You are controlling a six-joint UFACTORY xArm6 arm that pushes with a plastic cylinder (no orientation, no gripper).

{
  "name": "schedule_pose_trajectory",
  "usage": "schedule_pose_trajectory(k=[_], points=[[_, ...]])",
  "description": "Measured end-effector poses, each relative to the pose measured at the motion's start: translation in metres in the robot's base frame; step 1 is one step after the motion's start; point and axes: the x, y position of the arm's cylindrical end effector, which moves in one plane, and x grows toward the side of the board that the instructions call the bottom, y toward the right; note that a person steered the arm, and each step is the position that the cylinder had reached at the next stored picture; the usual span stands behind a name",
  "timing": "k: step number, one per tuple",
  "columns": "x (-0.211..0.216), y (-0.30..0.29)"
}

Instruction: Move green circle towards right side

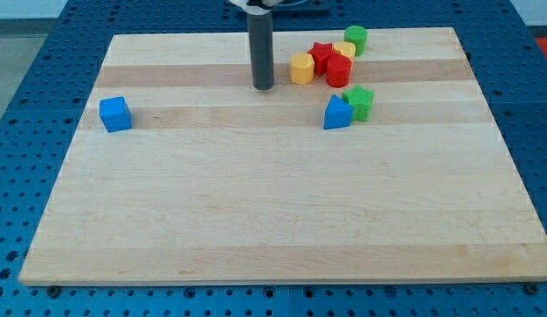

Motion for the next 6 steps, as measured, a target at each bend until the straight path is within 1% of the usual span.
schedule_pose_trajectory(k=[1,2,4,6], points=[[-0.044,-0.001],[-0.077,0.015],[-0.101,0.09],[-0.102,0.149]])
